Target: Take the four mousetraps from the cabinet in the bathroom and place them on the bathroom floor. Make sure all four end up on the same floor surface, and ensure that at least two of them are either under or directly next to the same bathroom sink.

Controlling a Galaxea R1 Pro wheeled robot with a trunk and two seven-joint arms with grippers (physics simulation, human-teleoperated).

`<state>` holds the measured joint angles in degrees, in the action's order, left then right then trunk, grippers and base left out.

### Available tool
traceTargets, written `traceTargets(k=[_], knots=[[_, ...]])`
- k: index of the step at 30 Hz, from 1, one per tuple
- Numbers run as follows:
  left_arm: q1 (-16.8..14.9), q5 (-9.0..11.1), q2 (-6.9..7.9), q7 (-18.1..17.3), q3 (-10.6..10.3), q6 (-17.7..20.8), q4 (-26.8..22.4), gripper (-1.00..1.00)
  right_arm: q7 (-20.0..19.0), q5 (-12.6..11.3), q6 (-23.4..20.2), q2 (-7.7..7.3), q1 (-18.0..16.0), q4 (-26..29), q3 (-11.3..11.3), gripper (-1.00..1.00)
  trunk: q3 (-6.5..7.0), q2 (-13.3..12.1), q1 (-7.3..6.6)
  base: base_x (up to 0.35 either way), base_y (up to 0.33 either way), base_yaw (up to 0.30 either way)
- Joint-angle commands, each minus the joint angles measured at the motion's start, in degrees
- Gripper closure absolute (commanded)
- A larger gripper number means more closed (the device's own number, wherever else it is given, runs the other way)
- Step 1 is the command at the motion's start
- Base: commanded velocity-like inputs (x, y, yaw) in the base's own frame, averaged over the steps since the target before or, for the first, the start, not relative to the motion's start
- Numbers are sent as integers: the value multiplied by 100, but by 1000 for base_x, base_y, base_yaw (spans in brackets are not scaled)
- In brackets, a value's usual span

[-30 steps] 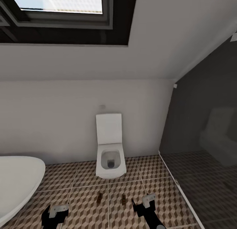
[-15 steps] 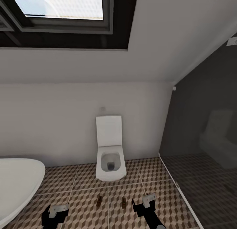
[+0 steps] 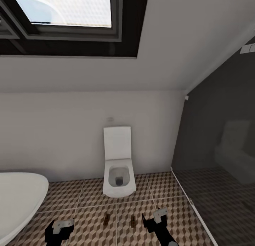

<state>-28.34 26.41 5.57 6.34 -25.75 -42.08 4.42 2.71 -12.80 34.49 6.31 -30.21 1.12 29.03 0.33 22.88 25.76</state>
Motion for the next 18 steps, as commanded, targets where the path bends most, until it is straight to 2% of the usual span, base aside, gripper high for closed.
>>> traceTargets(k=[1,18], knots=[[-4,4,-3,34,-49,-20,15,-100,28,-29,14,2,-2,-6,50,-100,7,4,2,0,0,0],[-4,4,-3,34,-49,-21,15,-100,28,-29,11,2,-2,-7,50,-100,163,4,2,0,0,0]])
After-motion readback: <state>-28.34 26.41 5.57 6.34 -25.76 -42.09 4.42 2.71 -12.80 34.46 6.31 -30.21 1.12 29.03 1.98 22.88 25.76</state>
